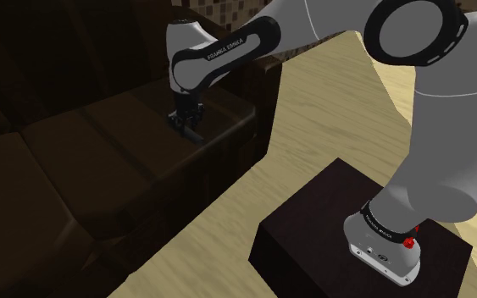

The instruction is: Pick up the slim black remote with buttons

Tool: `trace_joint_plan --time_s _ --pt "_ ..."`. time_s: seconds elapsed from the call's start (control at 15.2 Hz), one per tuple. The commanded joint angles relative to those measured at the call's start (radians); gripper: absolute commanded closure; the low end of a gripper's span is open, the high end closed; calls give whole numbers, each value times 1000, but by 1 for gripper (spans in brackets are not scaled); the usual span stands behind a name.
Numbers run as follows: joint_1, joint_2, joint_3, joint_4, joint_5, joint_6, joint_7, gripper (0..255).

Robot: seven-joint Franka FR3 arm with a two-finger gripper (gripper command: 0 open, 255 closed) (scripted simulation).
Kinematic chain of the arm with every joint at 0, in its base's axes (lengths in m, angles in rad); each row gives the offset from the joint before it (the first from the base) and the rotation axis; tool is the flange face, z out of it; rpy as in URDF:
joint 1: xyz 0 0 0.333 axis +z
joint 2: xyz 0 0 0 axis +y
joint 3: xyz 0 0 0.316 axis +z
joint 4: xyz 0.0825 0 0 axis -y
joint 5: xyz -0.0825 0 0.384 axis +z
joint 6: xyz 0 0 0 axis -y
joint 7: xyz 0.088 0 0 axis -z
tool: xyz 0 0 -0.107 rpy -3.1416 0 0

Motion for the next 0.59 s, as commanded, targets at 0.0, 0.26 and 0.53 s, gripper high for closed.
trace_joint_plan --time_s 0.0,0.26,0.53 --pt "-2 -14 2 6 3 -20 -1 255" --pt "-4 -38 4 27 8 -64 -2 255" --pt "-4 -49 6 40 10 -88 -2 255"
